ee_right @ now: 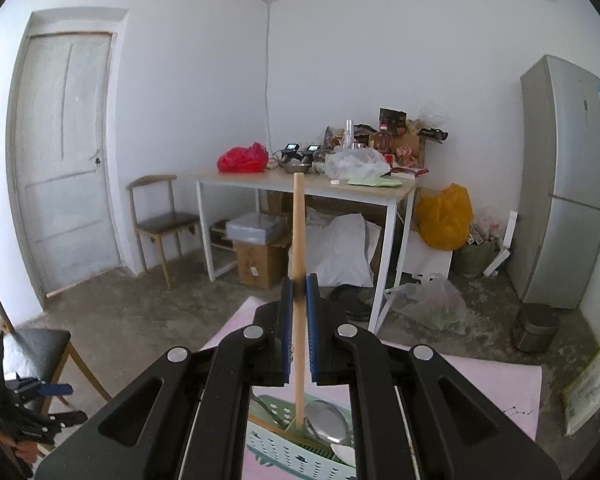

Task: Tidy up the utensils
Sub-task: 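Lower the chopstick into the green basket and open the right gripper, then move both open grippers back to the remaining wooden chopsticks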

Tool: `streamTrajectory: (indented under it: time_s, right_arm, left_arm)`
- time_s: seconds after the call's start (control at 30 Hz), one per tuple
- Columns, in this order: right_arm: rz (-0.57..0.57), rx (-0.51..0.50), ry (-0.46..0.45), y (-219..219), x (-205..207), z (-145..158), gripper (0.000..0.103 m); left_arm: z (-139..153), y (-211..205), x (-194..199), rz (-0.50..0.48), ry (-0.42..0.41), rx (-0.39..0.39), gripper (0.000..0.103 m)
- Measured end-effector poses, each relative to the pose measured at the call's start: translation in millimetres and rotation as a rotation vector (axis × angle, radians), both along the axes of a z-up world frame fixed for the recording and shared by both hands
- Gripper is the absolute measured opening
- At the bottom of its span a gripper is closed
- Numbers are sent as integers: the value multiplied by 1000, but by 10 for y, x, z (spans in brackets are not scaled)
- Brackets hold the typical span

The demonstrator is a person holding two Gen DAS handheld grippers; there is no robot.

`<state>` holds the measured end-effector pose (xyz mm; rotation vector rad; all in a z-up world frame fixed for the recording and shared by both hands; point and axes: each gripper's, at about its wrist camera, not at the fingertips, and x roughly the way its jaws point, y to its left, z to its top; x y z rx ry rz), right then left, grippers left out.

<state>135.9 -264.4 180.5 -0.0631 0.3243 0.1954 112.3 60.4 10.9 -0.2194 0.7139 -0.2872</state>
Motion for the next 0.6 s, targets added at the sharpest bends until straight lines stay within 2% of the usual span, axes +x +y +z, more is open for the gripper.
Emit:
streamTrajectory:
  time_s: [0.1, 0.23, 0.3, 0.33, 0.4, 0.47, 0.6]
  right_arm:
    - [16, -40, 35, 74, 31, -127, 7]
    - [19, -153, 111, 205, 68, -439, 7]
    - [18, -187, 154, 236, 64, -566, 11]
    - [11, -196, 171, 235, 47, -618, 14]
    - [-2, -184, 180, 184, -27, -666, 42]
    - [-20, -149, 162, 108, -150, -652, 56]
    - [-45, -53, 136, -83, -397, -588, 64]
  left_arm:
    - [0, -5, -3, 2, 3, -1, 80]
    - [-8, 2, -13, 4, 2, 1, 80]
    - [-16, 7, -12, 6, 3, 2, 80]
    - [-24, 4, -11, 7, 6, 2, 80]
    - [-40, 7, -8, 6, 10, 1, 80]
    - [-66, 0, -6, 2, 18, 3, 80]
    - [-111, -46, 14, -9, 33, 4, 80]
